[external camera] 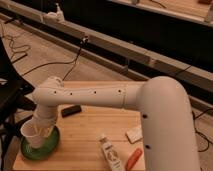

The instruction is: Place the ceramic cup in the ceramic bowl

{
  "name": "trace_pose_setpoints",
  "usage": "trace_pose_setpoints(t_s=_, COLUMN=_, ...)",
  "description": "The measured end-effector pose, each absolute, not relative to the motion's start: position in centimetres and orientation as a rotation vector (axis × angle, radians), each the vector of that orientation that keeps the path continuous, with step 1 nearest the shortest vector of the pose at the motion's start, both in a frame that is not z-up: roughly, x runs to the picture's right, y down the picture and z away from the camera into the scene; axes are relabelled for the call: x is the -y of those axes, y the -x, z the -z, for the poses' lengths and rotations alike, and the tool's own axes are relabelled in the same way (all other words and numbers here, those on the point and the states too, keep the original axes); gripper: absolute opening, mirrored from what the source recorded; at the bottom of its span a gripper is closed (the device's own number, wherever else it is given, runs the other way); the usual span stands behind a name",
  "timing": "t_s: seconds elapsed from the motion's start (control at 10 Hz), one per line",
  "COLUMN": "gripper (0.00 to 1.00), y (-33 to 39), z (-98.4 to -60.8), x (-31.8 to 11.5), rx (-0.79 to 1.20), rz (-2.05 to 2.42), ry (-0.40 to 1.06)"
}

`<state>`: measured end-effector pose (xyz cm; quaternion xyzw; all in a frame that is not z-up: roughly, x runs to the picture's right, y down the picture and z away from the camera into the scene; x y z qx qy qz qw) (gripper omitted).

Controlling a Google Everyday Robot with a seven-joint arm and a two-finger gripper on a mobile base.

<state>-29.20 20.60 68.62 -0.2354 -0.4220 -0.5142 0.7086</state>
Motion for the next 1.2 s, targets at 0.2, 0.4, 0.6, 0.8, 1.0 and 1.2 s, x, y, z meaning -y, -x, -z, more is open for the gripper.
trace_pose_setpoints(t_s=0.2, gripper=0.00, y=29.9, z=-70.1, x=-21.3, rx=0.948, rz=1.124, ry=0.540)
trace_pose_setpoints(t_s=0.4, gripper=0.00, y=30.2, z=-71.6, x=-21.7, rx=0.945, rz=1.114, ry=0.554)
trace_pose_setpoints(t_s=0.6, gripper=0.15, y=29.9, z=-73.2, x=-21.4, rx=0.910, rz=1.099, ry=0.550)
trace_pose_setpoints(t_s=0.8, gripper=0.34, y=29.6, z=-73.8, x=-20.6, rx=0.863, rz=1.095, ry=0.532)
trace_pose_setpoints(t_s=1.0, gripper=0.53, y=29.2, z=-74.0, x=-20.1, rx=0.821, rz=1.101, ry=0.519)
trace_pose_setpoints(t_s=1.2, gripper=0.69, y=29.1, z=-73.6, x=-20.1, rx=0.791, rz=1.122, ry=0.517)
